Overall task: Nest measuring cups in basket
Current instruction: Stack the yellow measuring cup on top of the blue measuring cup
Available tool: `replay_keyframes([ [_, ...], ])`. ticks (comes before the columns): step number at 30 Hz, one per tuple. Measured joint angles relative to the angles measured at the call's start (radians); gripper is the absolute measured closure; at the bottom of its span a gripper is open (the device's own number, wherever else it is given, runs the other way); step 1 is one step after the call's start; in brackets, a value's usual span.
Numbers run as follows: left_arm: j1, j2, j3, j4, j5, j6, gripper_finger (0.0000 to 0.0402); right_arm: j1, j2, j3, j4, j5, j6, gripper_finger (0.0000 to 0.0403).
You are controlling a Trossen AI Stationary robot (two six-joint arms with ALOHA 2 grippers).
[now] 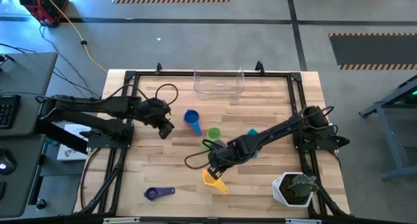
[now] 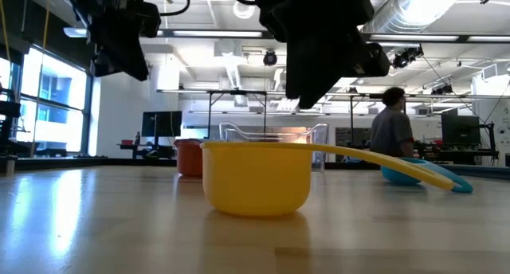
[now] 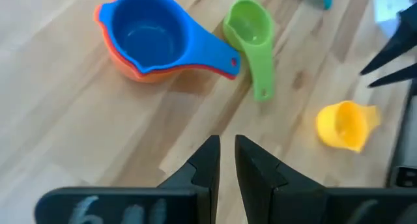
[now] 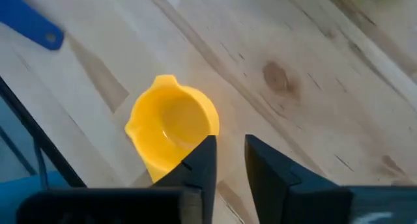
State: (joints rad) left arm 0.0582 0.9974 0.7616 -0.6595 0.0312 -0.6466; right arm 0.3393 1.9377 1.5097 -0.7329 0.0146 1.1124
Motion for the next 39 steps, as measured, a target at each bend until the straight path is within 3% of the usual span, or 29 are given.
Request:
replay_keyframes([
  [9,0.000,-0.021,0.000,0.001,0.012,-0.075,0.0365,0.040,0.000,0.000,0.047,0.140,-0.048,0.0289],
  [15,-0.011,-0.021,0.000,0.001,0.012,-0.085,0.0365,0.050,0.044,0.000,0.134,0.138,-0.067,0.0289],
  [30,-0.036,-0.021,0.000,0.000,0.010,-0.085,0.0365,0.067,0.153,-0.001,0.131,0.087,-0.048,0.0289],
  [34,-0.036,-0.021,0.000,-0.001,0.010,-0.085,0.0365,0.067,0.154,-0.001,0.132,0.074,-0.047,0.0316],
  [39,-0.036,-0.021,0.000,-0.001,0.010,-0.085,0.0365,0.057,0.154,-0.001,0.131,0.060,-0.039,0.0389],
])
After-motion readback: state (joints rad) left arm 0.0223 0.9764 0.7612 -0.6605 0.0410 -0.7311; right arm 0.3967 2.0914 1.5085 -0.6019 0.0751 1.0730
